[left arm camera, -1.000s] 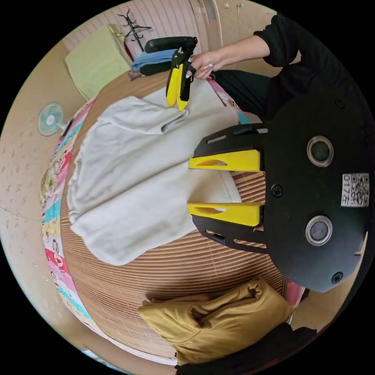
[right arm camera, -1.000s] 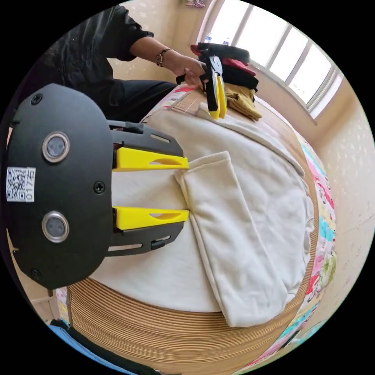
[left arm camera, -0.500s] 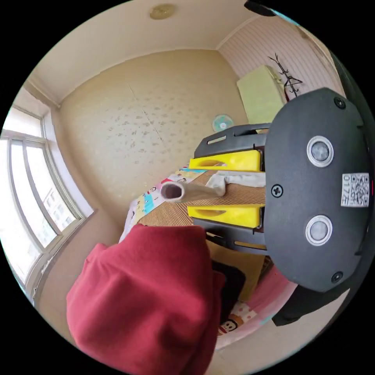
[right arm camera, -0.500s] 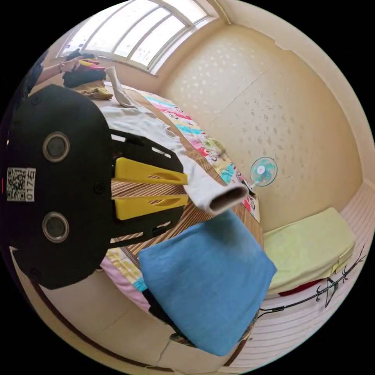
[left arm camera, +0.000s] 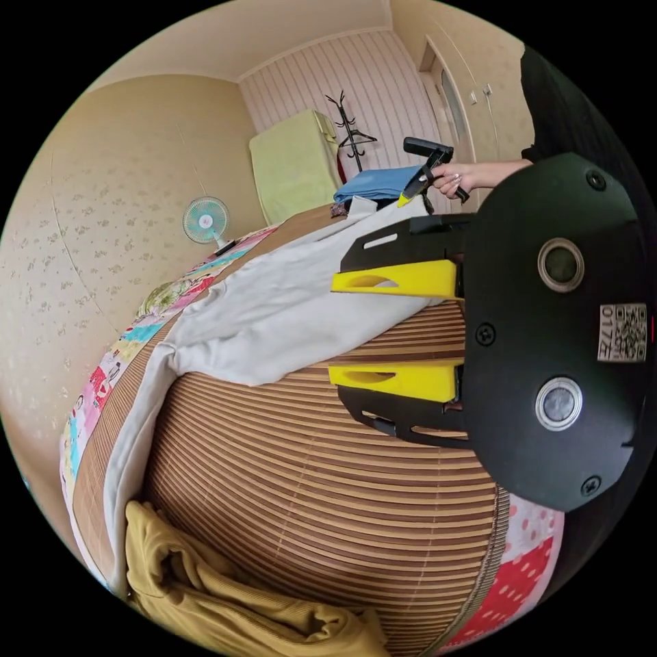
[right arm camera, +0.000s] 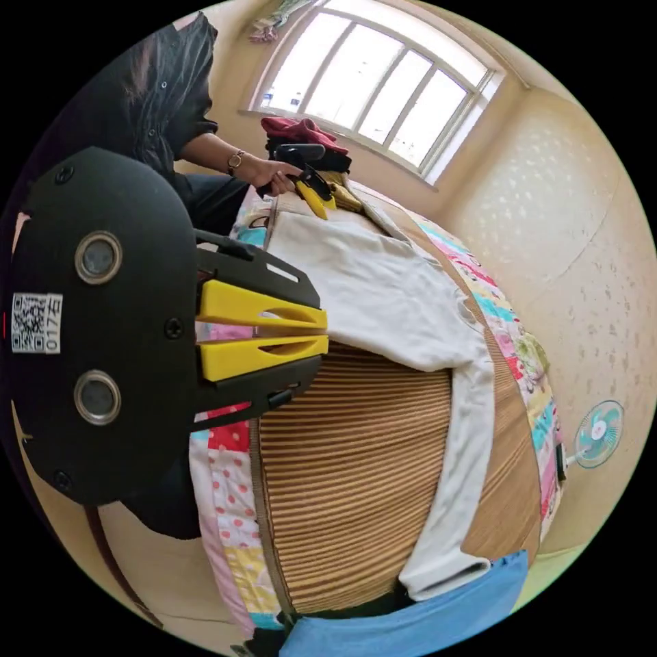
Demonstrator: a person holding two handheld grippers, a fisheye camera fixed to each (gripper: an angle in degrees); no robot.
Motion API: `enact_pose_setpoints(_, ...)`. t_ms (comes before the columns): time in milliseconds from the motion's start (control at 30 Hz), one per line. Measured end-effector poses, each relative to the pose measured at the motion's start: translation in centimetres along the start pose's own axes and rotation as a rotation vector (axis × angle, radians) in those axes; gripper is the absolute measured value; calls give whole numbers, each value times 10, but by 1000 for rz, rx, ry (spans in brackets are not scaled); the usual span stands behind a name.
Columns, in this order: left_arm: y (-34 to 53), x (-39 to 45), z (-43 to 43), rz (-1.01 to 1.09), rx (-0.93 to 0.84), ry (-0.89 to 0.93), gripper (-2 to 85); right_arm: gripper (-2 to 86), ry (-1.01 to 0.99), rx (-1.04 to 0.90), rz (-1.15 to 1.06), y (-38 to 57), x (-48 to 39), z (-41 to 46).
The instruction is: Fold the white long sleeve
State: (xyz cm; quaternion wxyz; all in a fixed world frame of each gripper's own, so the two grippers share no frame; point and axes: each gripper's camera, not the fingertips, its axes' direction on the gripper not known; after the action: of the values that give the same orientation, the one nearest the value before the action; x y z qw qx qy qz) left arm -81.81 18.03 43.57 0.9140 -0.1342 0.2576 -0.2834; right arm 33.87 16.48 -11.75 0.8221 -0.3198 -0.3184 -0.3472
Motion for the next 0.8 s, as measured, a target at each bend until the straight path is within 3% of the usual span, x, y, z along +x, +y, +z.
enact_pose_setpoints(100,9,-2,-10,3,23,-8,140,26,175,156,210,0,51,-42)
enact_pose_setpoints(167,17,-2,-14,27,29,15,141,24,305,50,313,-6,79,-30)
enact_pose_setpoints(267,20,7,3,108,-74,58,141,24,332,-133,255,-9,83,10)
enact_pose_setpoints(367,25,28,47,255,-297,122,135,23,434,-100,186,-3,66,11)
enact_pose_setpoints(433,33,42,60,334,-306,90,122,22,443,-93,203,-1,64,6)
enact_pose_setpoints(600,34,75,70,393,-399,98,52,23,232,-57,232,-5,65,-45)
enact_pose_setpoints(733,-8,50,-22,155,-258,575,41,23,-129,5,179,3,62,-131)
enact_pose_setpoints(800,-15,37,-61,94,-212,547,45,22,-234,-26,116,17,59,-152)
